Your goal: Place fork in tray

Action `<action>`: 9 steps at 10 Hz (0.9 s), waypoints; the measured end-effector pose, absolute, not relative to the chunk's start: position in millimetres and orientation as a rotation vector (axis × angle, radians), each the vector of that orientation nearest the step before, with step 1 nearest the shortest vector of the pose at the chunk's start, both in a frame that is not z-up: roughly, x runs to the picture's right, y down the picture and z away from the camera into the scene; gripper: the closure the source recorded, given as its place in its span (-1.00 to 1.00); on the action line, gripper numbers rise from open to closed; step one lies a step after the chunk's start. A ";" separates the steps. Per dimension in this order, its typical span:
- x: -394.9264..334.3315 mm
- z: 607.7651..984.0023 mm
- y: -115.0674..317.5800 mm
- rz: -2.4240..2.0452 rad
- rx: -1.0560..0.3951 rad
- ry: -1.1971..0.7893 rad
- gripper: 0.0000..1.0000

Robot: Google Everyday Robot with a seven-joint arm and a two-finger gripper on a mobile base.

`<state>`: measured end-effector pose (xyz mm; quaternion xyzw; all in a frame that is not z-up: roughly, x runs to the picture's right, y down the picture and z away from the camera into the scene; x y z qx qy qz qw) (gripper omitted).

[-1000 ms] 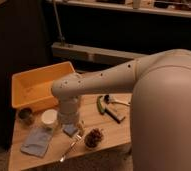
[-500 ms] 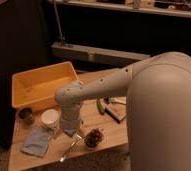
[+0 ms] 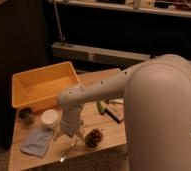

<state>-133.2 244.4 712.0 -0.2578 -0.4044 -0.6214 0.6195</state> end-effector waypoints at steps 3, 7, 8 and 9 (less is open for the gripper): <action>-134.9 715.2 250.9 -1.421 -0.580 -0.939 -0.60; -141.2 719.7 259.4 -1.433 -0.574 -0.955 -0.60; -142.0 720.6 261.1 -1.436 -0.575 -0.957 -0.60; -143.1 721.3 262.5 -1.439 -0.574 -0.959 -0.60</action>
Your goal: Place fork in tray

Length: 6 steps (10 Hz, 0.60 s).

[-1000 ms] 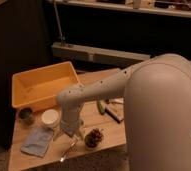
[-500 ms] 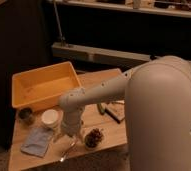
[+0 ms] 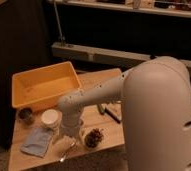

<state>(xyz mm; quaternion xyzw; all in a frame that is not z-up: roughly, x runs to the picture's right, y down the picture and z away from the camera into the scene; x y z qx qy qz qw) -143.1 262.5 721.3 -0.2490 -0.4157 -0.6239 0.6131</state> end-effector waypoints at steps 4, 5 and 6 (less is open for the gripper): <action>-145.8 724.4 266.1 -1.442 -0.579 -0.965 -0.60; -146.1 725.3 267.0 -1.442 -0.582 -0.967 -0.60; -145.7 726.3 267.9 -1.442 -0.585 -0.967 -0.60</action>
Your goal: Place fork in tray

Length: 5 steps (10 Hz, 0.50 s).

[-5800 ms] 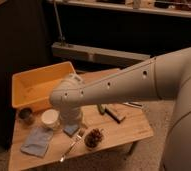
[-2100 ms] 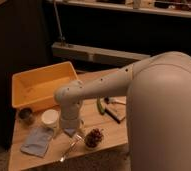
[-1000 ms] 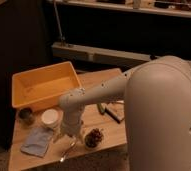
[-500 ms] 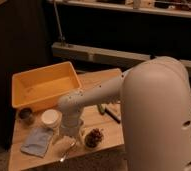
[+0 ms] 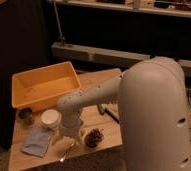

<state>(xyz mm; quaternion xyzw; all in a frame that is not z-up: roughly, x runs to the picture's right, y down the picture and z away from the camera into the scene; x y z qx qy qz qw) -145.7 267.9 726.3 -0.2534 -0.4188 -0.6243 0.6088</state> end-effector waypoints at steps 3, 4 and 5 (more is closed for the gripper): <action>-144.9 728.0 268.5 -1.442 -0.589 -0.968 -0.60; -144.9 728.3 268.3 -1.442 -0.590 -0.968 -0.60; -144.4 728.9 268.6 -1.442 -0.591 -0.967 -0.60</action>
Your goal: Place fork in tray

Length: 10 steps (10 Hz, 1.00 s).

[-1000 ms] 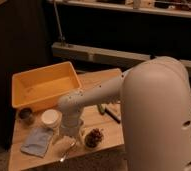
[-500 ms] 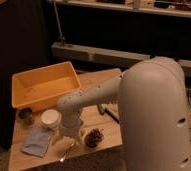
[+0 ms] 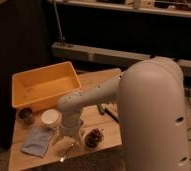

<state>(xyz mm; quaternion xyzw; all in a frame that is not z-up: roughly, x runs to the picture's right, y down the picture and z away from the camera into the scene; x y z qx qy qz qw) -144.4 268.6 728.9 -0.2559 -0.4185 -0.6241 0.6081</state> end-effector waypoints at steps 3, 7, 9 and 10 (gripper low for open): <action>-145.0 730.6 269.6 -1.448 -0.598 -0.966 -0.60; -145.9 733.8 272.8 -1.442 -0.611 -0.965 -0.60; -146.7 735.6 275.9 -1.443 -0.623 -0.963 -0.60; -146.5 736.8 278.0 -1.442 -0.631 -0.962 -0.60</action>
